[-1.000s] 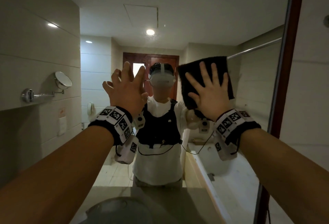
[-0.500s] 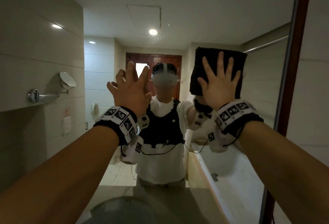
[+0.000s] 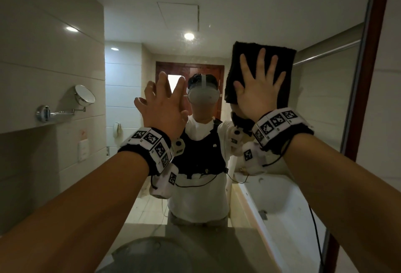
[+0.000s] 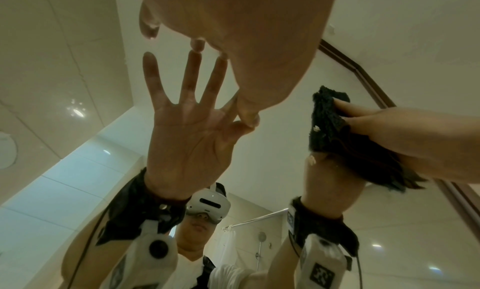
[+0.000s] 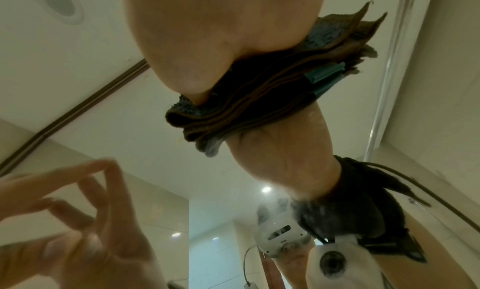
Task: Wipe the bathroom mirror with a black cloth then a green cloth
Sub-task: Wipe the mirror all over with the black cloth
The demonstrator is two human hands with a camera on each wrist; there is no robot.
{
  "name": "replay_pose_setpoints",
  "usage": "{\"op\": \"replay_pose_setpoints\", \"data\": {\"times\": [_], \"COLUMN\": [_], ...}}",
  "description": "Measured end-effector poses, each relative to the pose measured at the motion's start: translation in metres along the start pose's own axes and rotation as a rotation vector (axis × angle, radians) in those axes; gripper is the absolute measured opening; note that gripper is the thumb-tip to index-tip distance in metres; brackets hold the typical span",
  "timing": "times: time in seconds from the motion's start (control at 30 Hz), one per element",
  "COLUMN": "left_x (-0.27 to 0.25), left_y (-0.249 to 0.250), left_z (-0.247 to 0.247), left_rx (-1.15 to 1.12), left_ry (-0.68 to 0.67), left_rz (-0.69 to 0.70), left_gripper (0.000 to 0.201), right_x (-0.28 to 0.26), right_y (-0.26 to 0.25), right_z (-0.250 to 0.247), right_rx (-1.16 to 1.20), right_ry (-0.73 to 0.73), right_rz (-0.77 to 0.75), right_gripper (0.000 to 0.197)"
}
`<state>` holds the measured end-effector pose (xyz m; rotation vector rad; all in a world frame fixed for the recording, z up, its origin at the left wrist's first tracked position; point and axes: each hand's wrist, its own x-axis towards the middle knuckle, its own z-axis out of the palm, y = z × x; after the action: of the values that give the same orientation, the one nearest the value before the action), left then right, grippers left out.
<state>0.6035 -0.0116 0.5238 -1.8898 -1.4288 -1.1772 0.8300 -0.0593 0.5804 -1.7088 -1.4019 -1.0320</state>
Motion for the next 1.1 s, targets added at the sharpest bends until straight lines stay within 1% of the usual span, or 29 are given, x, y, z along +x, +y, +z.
{"op": "replay_pose_setpoints", "data": {"times": [0.13, 0.2, 0.3, 0.37, 0.4, 0.43, 0.53, 0.6, 0.67, 0.77, 0.83, 0.93, 1.0, 1.03, 1.1], "left_x": [-0.001, -0.001, 0.000, 0.001, 0.001, 0.001, 0.000, 0.000, 0.000, 0.000, 0.000, 0.001, 0.001, 0.001, 0.001], "left_y": [0.000, 0.000, -0.002, -0.003, -0.004, -0.004, -0.003, -0.002, 0.000, 0.001, 0.000, -0.002, -0.002, -0.003, -0.004], "left_z": [0.000, -0.001, -0.002, -0.003, -0.004, -0.005, -0.006, -0.006, -0.006, -0.006, -0.005, -0.004, -0.003, -0.003, -0.003], "left_rx": [0.000, -0.001, -0.007, -0.008, -0.001, 0.009, 0.028, 0.033, 0.014, 0.001, 0.014, 0.015, 0.021, 0.025, 0.029], "left_ry": [-0.001, -0.003, -0.004, -0.003, -0.002, -0.008, -0.035, -0.039, -0.036, -0.038, -0.029, -0.017, -0.008, -0.002, 0.010], "left_rz": [0.003, 0.005, 0.002, 0.000, 0.002, 0.007, 0.016, 0.018, 0.012, 0.012, 0.016, 0.015, 0.008, 0.007, 0.008], "left_gripper": [0.088, 0.088, 0.086, 0.086, 0.086, 0.086, 0.087, 0.087, 0.087, 0.087, 0.087, 0.087, 0.087, 0.088, 0.088], "right_x": [-0.007, -0.020, -0.036, -0.035, -0.032, -0.028, -0.015, -0.013, -0.012, -0.012, -0.014, -0.027, -0.036, -0.039, -0.038], "right_y": [-0.022, -0.033, -0.038, -0.032, -0.025, -0.015, 0.031, 0.051, 0.051, 0.029, 0.007, -0.034, -0.053, -0.055, -0.043], "right_z": [0.006, 0.015, 0.028, 0.027, 0.026, 0.024, 0.015, 0.008, 0.005, 0.008, 0.012, 0.022, 0.030, 0.033, 0.033], "right_rx": [-0.058, -0.105, -0.171, -0.185, -0.182, -0.165, -0.109, -0.093, -0.088, -0.064, -0.068, -0.107, -0.113, -0.117, -0.112], "right_ry": [-0.008, -0.005, -0.004, -0.004, 0.004, 0.016, 0.042, 0.017, 0.013, 0.038, 0.028, 0.008, -0.012, -0.019, -0.010], "right_rz": [-0.199, -0.266, -0.316, -0.325, -0.299, -0.239, 0.001, 0.067, 0.088, 0.148, 0.086, -0.108, -0.165, -0.180, -0.203], "right_gripper": [0.067, 0.067, 0.067, 0.065, 0.065, 0.065, 0.065, 0.065, 0.066, 0.068, 0.068, 0.068, 0.068, 0.068, 0.067]}}
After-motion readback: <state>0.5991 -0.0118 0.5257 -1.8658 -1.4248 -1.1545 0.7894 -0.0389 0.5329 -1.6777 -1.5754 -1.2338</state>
